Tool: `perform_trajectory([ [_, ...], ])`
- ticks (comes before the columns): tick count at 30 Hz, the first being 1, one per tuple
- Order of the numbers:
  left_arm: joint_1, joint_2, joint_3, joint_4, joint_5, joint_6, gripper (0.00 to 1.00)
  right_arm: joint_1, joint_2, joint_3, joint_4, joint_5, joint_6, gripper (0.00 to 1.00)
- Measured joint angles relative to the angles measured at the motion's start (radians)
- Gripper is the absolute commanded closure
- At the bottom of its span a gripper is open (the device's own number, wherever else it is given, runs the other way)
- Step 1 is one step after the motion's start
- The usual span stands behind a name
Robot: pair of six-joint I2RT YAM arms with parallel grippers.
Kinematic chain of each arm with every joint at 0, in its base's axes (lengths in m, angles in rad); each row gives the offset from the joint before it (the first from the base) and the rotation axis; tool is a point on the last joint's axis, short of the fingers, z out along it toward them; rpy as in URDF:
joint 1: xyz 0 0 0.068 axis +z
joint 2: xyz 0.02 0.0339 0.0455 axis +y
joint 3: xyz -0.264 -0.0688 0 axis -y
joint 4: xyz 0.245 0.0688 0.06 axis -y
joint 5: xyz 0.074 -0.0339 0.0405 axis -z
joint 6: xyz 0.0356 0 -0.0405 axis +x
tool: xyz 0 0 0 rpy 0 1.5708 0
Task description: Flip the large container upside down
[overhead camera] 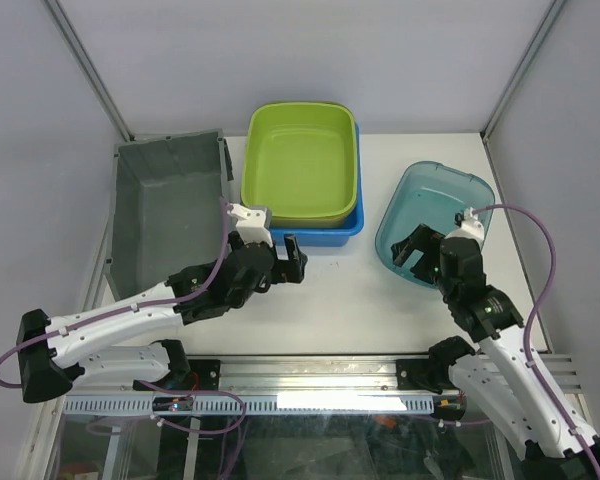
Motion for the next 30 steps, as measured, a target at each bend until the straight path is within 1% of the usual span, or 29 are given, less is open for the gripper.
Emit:
perform_trajectory([
  [9,0.0,-0.005,-0.028,0.001,-0.023,-0.013,0.01,0.0,0.113,0.0,0.018,-0.032,0.002,0.01],
  [15,-0.003,0.003,-0.042,0.058,0.06,0.071,0.01,0.0,0.198,0.011,0.002,-0.005,0.055,0.01],
  [18,-0.048,0.064,-0.04,0.082,0.087,0.106,0.01,0.0,0.269,0.036,0.002,0.003,0.053,0.0],
  [21,-0.139,0.156,-0.023,0.085,0.101,0.125,0.01,0.001,0.365,0.098,0.005,0.014,0.033,0.01],
  [24,-0.191,0.213,-0.006,0.089,0.121,0.129,0.01,0.0,0.494,0.204,0.005,0.048,0.011,0.01],
  [27,-0.199,0.216,-0.006,0.093,0.129,0.128,0.01,-0.013,0.653,0.344,0.006,0.071,-0.008,0.01],
  [30,-0.198,0.183,-0.011,0.097,0.128,0.121,0.01,-0.048,0.815,0.472,0.006,0.073,-0.012,0.08],
])
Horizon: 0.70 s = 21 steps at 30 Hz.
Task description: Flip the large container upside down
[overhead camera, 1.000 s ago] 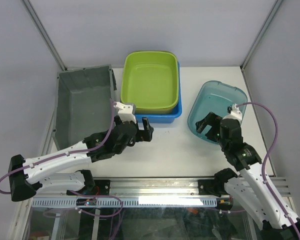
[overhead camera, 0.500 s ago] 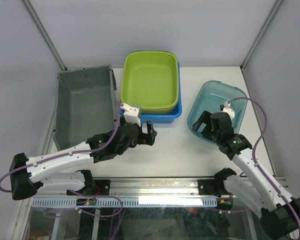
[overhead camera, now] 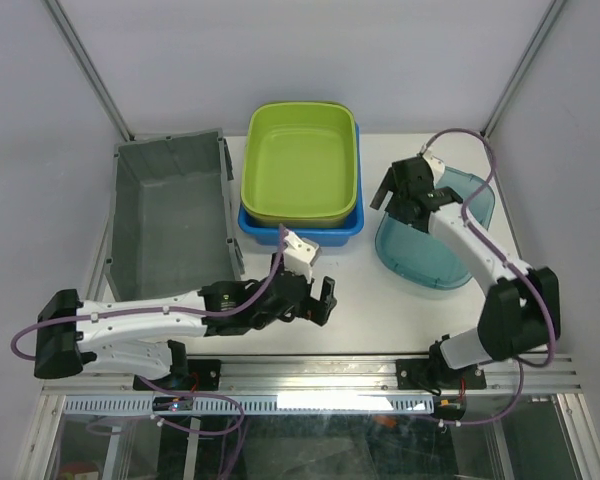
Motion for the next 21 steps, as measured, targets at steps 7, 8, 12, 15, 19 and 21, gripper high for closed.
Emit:
perform_trajectory([
  [7,0.0,-0.241,-0.071,0.007,-0.033,-0.013,0.01,-0.082,0.28,0.109,0.006,-0.019,-0.025,0.45],
  [8,0.0,-0.264,-0.077,0.008,-0.038,-0.015,0.01,-0.084,0.307,0.121,0.006,-0.025,-0.029,0.53],
  [12,0.0,-0.287,-0.085,0.009,-0.043,-0.024,0.01,-0.076,0.365,0.164,0.013,-0.029,-0.057,0.69],
  [15,0.0,-0.263,-0.085,0.008,-0.043,-0.026,0.01,-0.077,0.375,0.18,0.013,-0.035,-0.069,0.81],
  [19,0.0,-0.224,-0.085,0.008,-0.042,-0.026,0.01,-0.077,0.376,0.196,-0.007,-0.031,-0.091,1.0],
  [21,0.0,-0.208,-0.085,0.008,-0.042,-0.026,0.01,-0.081,0.375,0.211,-0.027,-0.035,-0.105,1.0],
])
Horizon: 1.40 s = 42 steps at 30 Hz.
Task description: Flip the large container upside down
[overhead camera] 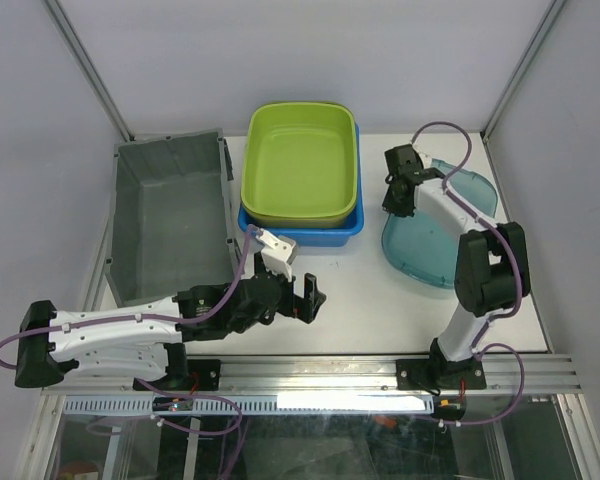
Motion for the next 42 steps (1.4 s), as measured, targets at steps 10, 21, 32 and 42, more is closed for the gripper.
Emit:
perform_trajectory([
  [10,0.0,0.0,0.004,0.001,0.0,0.001,0.01,-0.109,-0.343,0.03,-0.015,-0.305,-0.043,1.0],
  [21,0.0,0.0,0.004,0.0,0.009,0.001,0.01,-0.485,-0.542,-0.214,0.595,-0.956,0.238,1.0],
  [32,0.0,-0.012,0.006,0.001,0.026,0.0,0.01,-0.53,-0.23,-0.359,1.436,-1.272,0.876,1.0],
  [42,0.0,-0.003,0.026,0.001,0.03,0.001,0.01,-0.602,0.166,-0.424,2.055,-1.291,1.407,1.0],
])
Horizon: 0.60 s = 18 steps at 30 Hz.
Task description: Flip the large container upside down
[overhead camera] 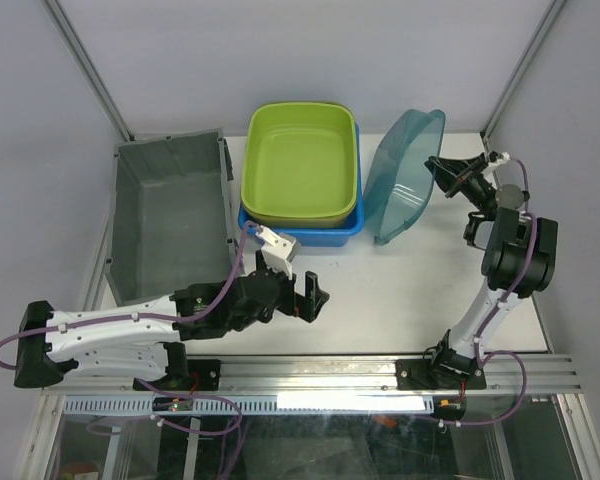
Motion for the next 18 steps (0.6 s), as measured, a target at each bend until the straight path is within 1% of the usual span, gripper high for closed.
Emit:
perform_trajectory([
  [2,0.0,0.006,0.006,0.0,0.0,0.0,0.01,-0.024,0.003,-0.024,0.042,-0.006,0.021,1.0],
  [5,0.0,0.024,0.014,0.0,0.001,0.001,0.01,-0.056,0.005,-0.04,0.05,-0.024,0.045,1.0],
  [6,0.0,0.032,0.016,0.0,0.001,0.002,0.01,-0.067,0.008,-0.045,0.051,-0.029,0.048,0.96],
  [7,0.0,0.039,0.017,0.0,0.002,0.003,0.01,-0.084,0.013,-0.052,0.053,-0.034,0.051,0.89],
  [8,0.0,0.047,0.018,0.0,0.003,0.003,0.01,-0.101,0.019,-0.06,0.053,-0.038,0.051,0.77],
  [10,0.0,0.065,0.022,-0.001,0.005,0.004,0.01,-0.145,0.035,-0.08,0.053,-0.043,0.051,0.57],
  [11,0.0,0.072,0.024,0.0,0.006,0.005,0.01,-0.161,0.042,-0.088,0.052,-0.045,0.054,0.51],
  [13,0.0,0.085,0.031,0.0,0.014,0.008,0.01,-0.202,0.061,-0.116,0.049,-0.066,0.048,0.42],
  [15,0.0,0.092,0.038,-0.001,0.024,0.011,0.01,-0.228,0.066,-0.137,0.026,-0.084,0.021,0.36],
  [17,0.0,0.095,0.044,-0.001,0.027,0.014,0.01,-0.235,0.051,-0.14,-0.048,-0.101,-0.048,0.28],
  [18,0.0,0.095,0.046,0.0,0.027,0.015,0.01,-0.234,0.025,-0.14,-0.146,-0.105,-0.115,0.2],
])
